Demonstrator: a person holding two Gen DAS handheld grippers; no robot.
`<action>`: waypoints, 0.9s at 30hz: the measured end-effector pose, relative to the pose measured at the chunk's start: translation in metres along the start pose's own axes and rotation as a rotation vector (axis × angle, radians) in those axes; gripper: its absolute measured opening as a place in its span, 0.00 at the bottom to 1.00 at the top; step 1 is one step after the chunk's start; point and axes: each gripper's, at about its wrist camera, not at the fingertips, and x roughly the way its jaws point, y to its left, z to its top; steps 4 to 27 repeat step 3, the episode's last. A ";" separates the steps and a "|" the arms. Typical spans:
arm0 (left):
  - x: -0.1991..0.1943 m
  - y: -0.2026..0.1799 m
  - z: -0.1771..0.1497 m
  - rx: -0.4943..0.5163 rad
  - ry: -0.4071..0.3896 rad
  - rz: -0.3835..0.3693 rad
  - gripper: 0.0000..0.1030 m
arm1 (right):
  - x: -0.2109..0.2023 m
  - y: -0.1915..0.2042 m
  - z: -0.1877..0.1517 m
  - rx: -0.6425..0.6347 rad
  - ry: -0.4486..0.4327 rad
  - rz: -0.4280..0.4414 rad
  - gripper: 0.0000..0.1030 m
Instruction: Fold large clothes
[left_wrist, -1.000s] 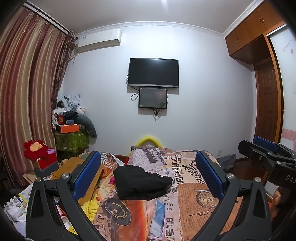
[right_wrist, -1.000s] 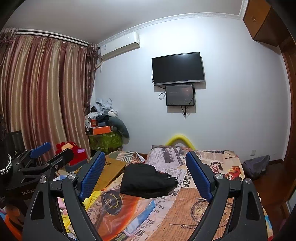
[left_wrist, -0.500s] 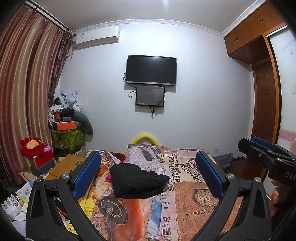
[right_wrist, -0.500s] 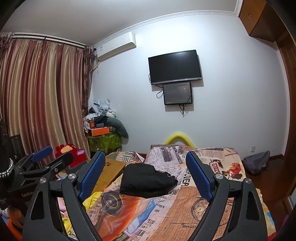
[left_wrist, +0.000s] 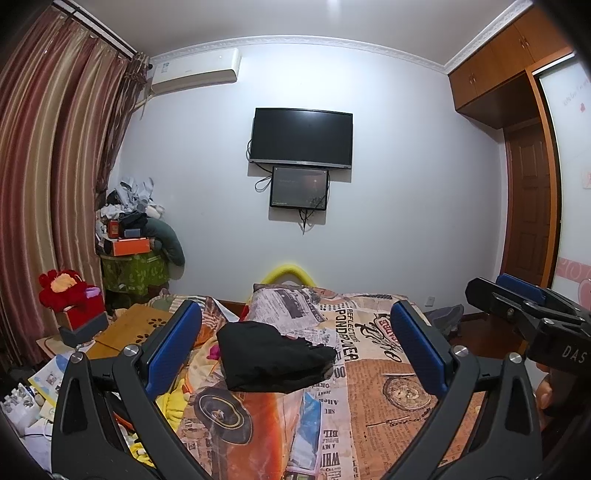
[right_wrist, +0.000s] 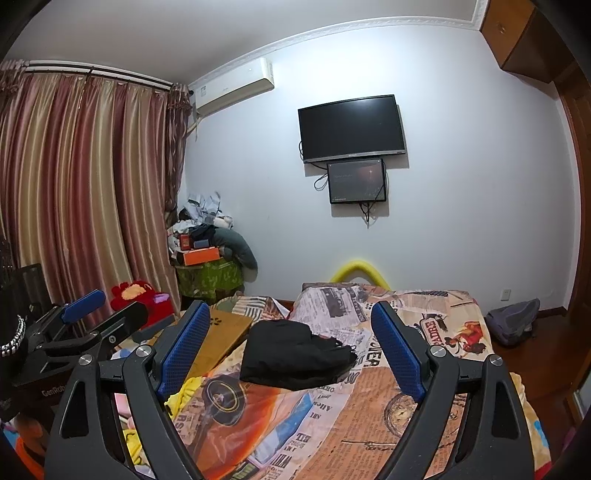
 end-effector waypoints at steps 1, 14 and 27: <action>0.001 0.000 0.000 -0.002 0.002 0.001 1.00 | 0.001 0.000 0.001 0.000 0.002 0.000 0.85; 0.002 0.001 -0.001 -0.005 0.004 0.006 1.00 | 0.002 0.000 0.000 -0.001 0.005 0.001 0.85; 0.002 0.001 -0.001 -0.005 0.004 0.006 1.00 | 0.002 0.000 0.000 -0.001 0.005 0.001 0.85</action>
